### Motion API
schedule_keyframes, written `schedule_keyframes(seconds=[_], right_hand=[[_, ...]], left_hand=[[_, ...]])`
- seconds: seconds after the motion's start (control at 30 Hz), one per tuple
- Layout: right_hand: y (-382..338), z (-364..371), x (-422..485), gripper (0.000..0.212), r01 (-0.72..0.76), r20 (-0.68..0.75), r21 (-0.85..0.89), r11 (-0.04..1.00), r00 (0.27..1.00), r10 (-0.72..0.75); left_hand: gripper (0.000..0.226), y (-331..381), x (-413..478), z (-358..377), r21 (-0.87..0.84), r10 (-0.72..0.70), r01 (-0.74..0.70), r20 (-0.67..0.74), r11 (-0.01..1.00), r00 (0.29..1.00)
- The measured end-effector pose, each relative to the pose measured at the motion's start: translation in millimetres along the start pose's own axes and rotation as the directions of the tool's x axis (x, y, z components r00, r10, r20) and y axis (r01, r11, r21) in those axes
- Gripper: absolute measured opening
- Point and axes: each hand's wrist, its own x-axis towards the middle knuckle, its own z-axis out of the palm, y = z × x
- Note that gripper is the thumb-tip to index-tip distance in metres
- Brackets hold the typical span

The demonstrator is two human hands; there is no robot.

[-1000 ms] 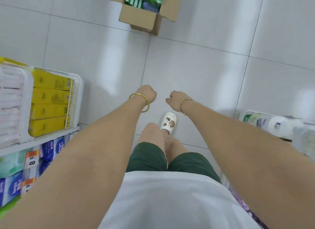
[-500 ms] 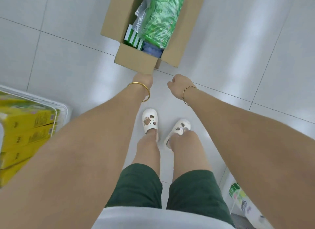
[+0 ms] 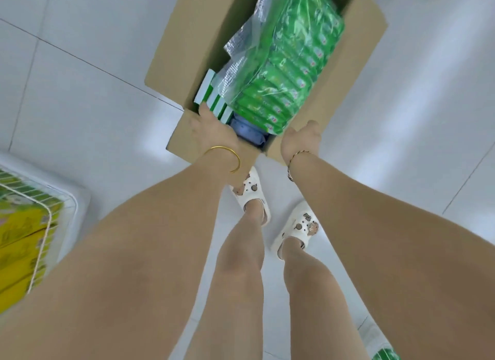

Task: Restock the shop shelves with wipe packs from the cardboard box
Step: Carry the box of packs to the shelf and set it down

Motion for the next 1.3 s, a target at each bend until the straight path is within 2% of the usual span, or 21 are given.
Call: schedule_keyframes(seconds=[0.07,0.1,0.17,0.27,0.33,0.47,0.63,0.73,0.83,0.97,1.07,1.17,1.3], right_hand=[[-19,15,23,0.047,-0.072,-0.086,0.091,0.993,0.993,0.080],[-28,21,33,0.049,-0.119,-0.104,0.151,0.981,0.985,0.136],[-41,41,49,0.055,-0.217,-0.061,0.290,0.932,0.968,0.244],[-46,70,67,0.055,-0.363,-0.154,0.386,0.848,0.881,0.448],[-36,82,68,0.052,-0.393,-0.189,0.403,0.826,0.848,0.496],[-2,100,57,0.063,-0.370,-0.201,0.358,0.858,0.866,0.457],[7,112,66,0.075,-0.351,-0.203,0.274,0.895,0.889,0.410],[19,110,69,0.077,-0.329,-0.224,0.109,0.938,0.911,0.346],[35,113,68,0.079,-0.235,-0.196,-0.024,0.972,0.954,0.226],[46,116,67,0.083,-0.119,-0.151,0.017,0.993,0.981,0.121],[56,112,62,0.083,-0.103,-0.151,0.007,0.995,0.983,0.103],[72,112,53,0.082,-0.056,-0.183,-0.022,0.998,0.982,0.051],[97,124,35,0.078,0.038,-0.232,-0.044,0.998,0.971,-0.048]], left_hand=[[0.068,-6,48,8,0.064,0.134,-0.130,-0.052,0.989,0.990],[0.072,-2,70,5,0.121,0.176,-0.172,-0.027,0.978,0.984],[0.076,5,108,4,0.231,0.269,-0.264,0.010,0.936,0.963],[0.075,5,144,7,0.373,0.321,-0.318,0.054,0.872,0.945],[0.077,5,161,11,0.439,0.320,-0.320,0.076,0.840,0.944],[0.082,6,170,19,0.479,0.281,-0.294,0.100,0.827,0.954],[0.090,-2,174,16,0.501,0.271,-0.303,0.137,0.811,0.953],[0.105,-13,173,15,0.523,0.298,-0.344,0.172,0.780,0.939],[0.108,-18,167,14,0.515,0.325,-0.383,0.203,0.767,0.924],[0.104,-23,158,18,0.494,0.368,-0.413,0.190,0.765,0.910],[0.101,-36,148,26,0.496,0.388,-0.428,0.186,0.756,0.902],[0.096,-57,135,35,0.516,0.414,-0.429,0.152,0.742,0.898],[0.097,-93,119,38,0.503,0.437,-0.464,0.181,0.729,0.881]])
